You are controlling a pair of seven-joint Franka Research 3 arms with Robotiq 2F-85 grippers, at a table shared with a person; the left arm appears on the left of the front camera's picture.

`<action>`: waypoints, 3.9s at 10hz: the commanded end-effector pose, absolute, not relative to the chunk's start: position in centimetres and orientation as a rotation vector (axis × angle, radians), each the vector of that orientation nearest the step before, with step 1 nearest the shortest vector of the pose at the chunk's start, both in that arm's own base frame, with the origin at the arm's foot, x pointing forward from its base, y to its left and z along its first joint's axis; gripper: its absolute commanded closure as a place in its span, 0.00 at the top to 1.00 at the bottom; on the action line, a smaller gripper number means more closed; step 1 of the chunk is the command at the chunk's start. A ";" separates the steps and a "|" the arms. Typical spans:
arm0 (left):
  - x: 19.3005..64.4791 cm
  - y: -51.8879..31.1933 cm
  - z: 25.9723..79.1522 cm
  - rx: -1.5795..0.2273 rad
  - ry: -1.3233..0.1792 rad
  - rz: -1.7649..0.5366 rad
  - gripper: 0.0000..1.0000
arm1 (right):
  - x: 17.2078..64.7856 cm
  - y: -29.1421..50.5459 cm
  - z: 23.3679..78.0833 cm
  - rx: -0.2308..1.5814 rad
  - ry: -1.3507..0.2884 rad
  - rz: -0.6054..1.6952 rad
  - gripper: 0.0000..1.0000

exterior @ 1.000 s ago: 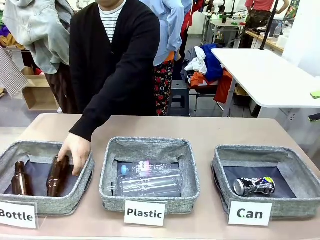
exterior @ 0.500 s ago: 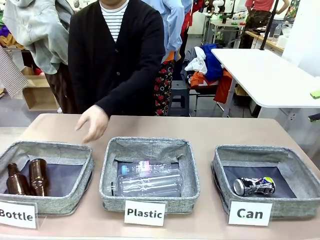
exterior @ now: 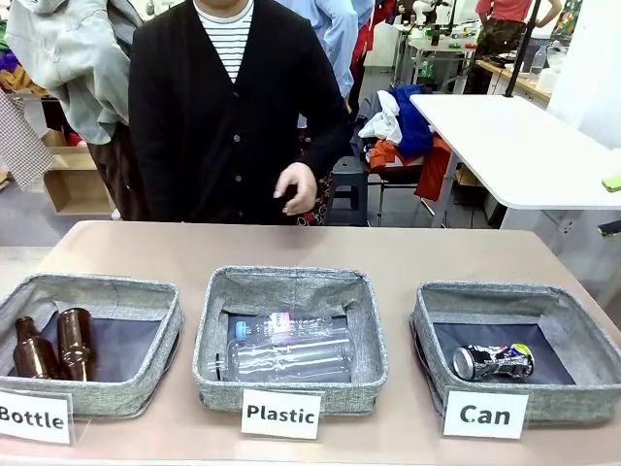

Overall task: Sort the can waste into the basket.
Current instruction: Pick up the can waste from the table and place it in the right Fabric basket.

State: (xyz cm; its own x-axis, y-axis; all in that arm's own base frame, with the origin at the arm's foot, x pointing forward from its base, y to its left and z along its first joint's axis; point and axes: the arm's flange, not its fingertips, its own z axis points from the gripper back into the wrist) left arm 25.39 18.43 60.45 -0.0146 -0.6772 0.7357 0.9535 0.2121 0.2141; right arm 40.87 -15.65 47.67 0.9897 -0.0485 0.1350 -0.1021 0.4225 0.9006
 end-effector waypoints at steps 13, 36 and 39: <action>36.7 -53.9 53.8 -0.754 -0.636 -1.520 0.44 | 27.6 -26.6 52.3 0.957 -0.089 -0.021 1.00; 41.2 -45.1 54.0 -0.834 -0.406 -1.434 1.00 | 36.0 -17.9 52.4 1.030 -0.109 0.078 1.00; 40.5 -32.9 55.8 -0.891 -0.524 -1.262 1.00 | 41.6 -10.0 52.5 1.072 -0.115 0.146 1.00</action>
State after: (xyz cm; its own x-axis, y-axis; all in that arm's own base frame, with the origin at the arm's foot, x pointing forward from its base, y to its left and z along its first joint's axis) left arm 44.16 -37.90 57.36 0.2488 -0.5995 0.7607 0.9575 0.0339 -0.2864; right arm 40.59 -10.91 52.25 0.9827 0.0825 0.1659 -0.1850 0.4766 0.8594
